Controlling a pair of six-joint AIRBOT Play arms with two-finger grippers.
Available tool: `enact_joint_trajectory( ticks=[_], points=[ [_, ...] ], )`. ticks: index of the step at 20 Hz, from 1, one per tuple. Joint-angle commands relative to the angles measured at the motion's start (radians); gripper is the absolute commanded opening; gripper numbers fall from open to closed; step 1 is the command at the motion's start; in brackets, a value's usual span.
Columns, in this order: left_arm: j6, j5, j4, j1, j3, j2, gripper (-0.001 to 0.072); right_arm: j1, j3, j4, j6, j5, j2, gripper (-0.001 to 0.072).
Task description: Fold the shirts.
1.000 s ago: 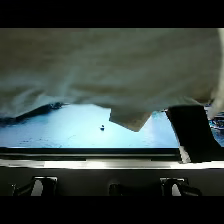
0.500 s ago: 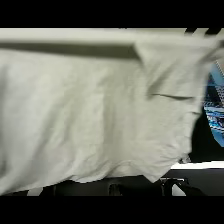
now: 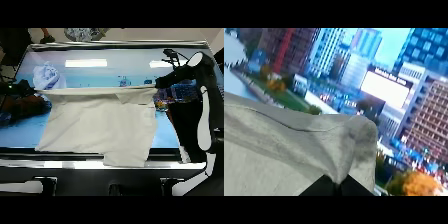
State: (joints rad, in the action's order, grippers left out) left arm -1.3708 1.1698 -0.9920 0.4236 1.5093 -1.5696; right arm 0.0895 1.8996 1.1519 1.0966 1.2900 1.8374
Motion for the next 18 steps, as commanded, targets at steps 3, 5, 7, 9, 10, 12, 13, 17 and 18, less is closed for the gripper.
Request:
enact_joint_trajectory(
  ticks=[3,5,7,9,10,12,13,17,18],
  points=[
    [0.011,-0.111,0.065,-0.023,0.039,-0.188,0.0031,-0.006,-0.002,-0.072,0.044,-0.193,0.084,0.0042],
    [0.068,-0.084,0.065,-0.016,0.041,-0.173,0.0031,-0.002,-0.002,-0.068,0.002,-0.076,0.058,0.0043],
    [0.115,0.015,0.043,0.009,0.067,-0.153,0.0030,-0.001,-0.002,-0.006,-0.053,0.148,0.008,0.0044],
    [0.109,0.152,-0.051,0.031,0.089,-0.146,0.0030,-0.018,-0.013,0.093,-0.050,0.362,-0.033,0.0044],
    [0.079,0.223,-0.105,0.034,0.088,-0.150,0.0030,-0.036,-0.058,0.135,-0.049,0.402,-0.061,0.0044],
    [0.032,0.326,-0.183,0.027,0.055,-0.167,0.0030,-0.077,-0.209,0.166,-0.016,0.311,-0.104,0.0043],
    [0.032,0.341,-0.192,0.021,0.026,-0.173,0.0030,-0.093,-0.285,0.164,-0.007,0.244,-0.106,0.0045],
    [0.008,0.342,-0.224,0.019,-0.064,-0.174,0.0030,-0.106,-0.433,0.160,0.064,0.105,-0.092,0.0045],
    [0.008,0.342,-0.252,0.018,-0.071,-0.174,0.0029,-0.106,-0.442,0.161,0.064,0.103,-0.091,0.0044]
  ],
)
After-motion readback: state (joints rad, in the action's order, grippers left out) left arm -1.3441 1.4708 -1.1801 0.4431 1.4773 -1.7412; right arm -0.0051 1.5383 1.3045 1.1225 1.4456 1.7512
